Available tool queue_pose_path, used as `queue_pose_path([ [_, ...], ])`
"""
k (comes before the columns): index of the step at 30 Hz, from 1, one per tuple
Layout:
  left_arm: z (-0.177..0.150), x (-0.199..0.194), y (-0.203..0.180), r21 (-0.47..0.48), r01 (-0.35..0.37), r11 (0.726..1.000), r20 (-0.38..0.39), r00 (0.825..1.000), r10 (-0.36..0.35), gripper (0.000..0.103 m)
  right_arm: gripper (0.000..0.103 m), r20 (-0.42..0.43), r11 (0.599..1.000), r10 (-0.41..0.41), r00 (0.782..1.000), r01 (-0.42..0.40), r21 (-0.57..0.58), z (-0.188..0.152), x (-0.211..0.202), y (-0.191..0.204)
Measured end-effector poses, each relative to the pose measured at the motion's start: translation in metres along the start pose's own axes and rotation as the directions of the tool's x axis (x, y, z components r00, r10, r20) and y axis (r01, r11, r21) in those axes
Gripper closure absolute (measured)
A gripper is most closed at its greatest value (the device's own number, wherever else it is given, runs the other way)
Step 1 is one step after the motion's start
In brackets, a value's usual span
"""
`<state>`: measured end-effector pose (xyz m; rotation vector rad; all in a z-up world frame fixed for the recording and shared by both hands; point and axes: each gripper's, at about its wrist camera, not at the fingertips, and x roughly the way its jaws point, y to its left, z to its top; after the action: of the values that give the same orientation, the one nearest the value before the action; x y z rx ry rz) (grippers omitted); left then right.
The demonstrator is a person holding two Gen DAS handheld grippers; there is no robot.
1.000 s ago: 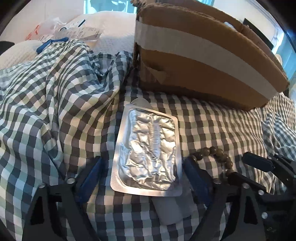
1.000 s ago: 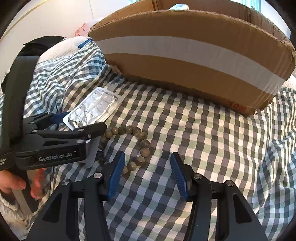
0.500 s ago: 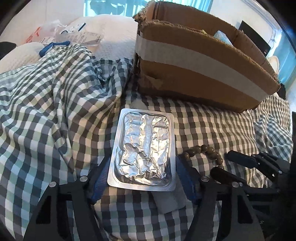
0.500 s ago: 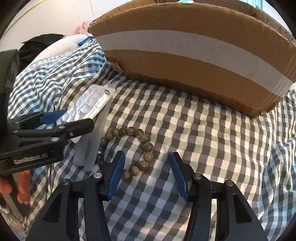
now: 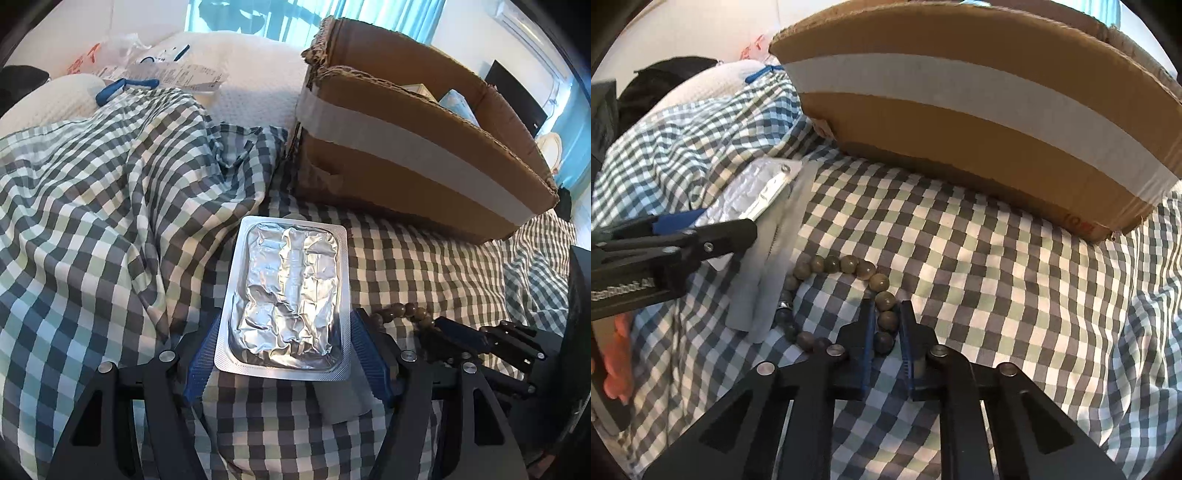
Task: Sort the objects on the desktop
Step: 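Grasp the silver blister pack with the left tool while the right tool grasps the bead bracelet, then lift and carry the blister pack in the left tool and bracelet in the right tool to the box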
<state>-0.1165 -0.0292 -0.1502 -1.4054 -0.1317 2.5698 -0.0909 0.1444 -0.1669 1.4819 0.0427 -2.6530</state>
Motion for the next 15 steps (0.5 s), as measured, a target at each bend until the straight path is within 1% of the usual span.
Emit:
queue_pose_path([
  [3,-0.001,0.0,0.003,-0.011,-0.004,1.0,-0.003,1.0,0.004,0.032,0.092,0.017,1.0,0.018,1.0,-0.018,0.013,-0.001,-0.009,-0.001],
  [10,-0.003,-0.009,0.007,-0.03,-0.007,1.0,0.018,1.0,0.007,0.032,0.092,0.104,1.0,0.005,0.995,-0.007,0.023,0.005,-0.042,-0.003],
  [11,-0.003,-0.01,0.008,-0.033,-0.007,0.999,0.019,1.0,0.007,0.032,0.092,0.124,0.999,0.01,0.992,-0.014,0.031,0.007,-0.048,-0.005],
  [15,-0.004,-0.012,0.009,-0.038,-0.005,0.999,0.02,1.0,0.006,0.032,0.092,0.154,0.997,0.046,0.987,-0.055,0.055,0.009,-0.066,-0.01],
])
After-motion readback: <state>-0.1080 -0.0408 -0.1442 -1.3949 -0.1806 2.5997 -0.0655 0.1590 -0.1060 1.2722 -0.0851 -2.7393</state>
